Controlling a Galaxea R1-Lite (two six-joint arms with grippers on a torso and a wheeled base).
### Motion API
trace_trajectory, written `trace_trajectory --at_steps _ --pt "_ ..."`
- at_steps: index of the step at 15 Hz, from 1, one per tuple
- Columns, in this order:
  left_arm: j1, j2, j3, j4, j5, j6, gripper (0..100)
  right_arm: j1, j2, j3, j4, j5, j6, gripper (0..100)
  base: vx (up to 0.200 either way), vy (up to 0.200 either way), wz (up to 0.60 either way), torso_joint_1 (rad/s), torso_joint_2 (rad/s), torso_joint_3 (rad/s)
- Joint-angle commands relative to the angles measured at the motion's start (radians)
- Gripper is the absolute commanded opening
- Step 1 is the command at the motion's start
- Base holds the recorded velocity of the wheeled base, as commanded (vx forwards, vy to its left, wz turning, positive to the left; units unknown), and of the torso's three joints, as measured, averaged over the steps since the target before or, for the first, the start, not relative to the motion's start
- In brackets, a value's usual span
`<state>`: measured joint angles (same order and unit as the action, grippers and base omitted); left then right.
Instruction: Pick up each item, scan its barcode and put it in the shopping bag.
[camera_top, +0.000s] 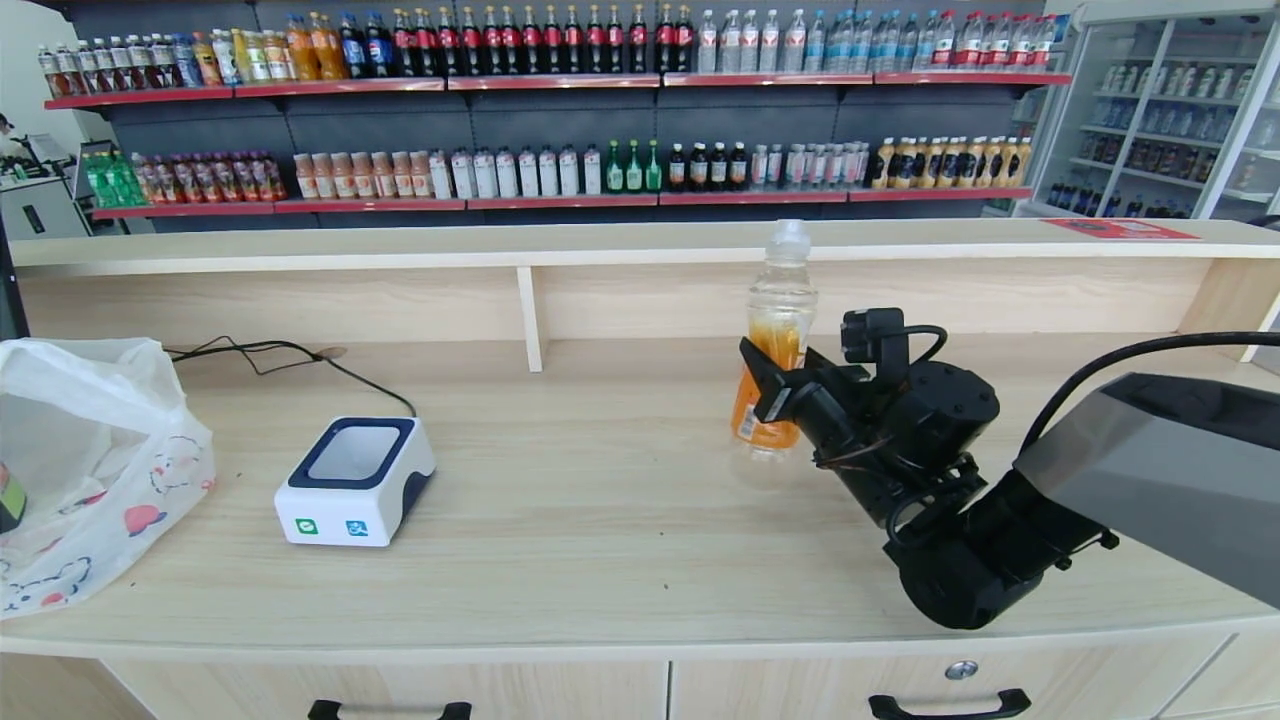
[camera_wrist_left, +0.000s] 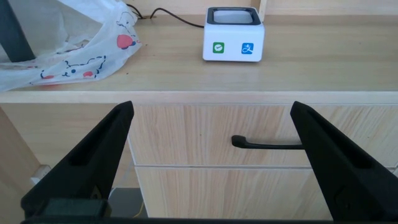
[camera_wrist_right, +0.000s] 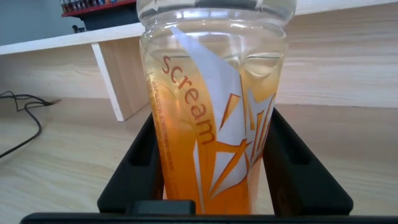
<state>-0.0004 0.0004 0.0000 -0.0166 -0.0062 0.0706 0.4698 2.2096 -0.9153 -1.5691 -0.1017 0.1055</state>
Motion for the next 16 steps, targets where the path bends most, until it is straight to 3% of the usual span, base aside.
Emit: trace_trajectory --at_steps 1,6,10,16 --pt "0.000 0.000 0.000 0.000 0.000 0.000 100 0.000 -0.019 0.004 -0.002 -0.001 0.000 0 0.000 0.000 0.00 0.000 0.00 0.000" --pt "0.000 0.000 0.000 0.000 0.000 0.003 100 0.001 -0.105 0.038 -0.002 -0.003 -0.015 0 0.000 0.000 0.00 0.000 0.00 0.000" --pt "-0.001 0.000 0.000 0.001 0.000 0.003 100 0.021 -0.284 0.204 -0.002 -0.003 -0.015 0 0.000 0.000 0.00 0.000 0.00 0.000" --pt "-0.001 0.000 0.000 0.003 0.000 0.003 100 0.245 -0.533 0.317 -0.002 0.010 0.031 0 0.000 0.000 0.00 0.000 0.00 0.000"
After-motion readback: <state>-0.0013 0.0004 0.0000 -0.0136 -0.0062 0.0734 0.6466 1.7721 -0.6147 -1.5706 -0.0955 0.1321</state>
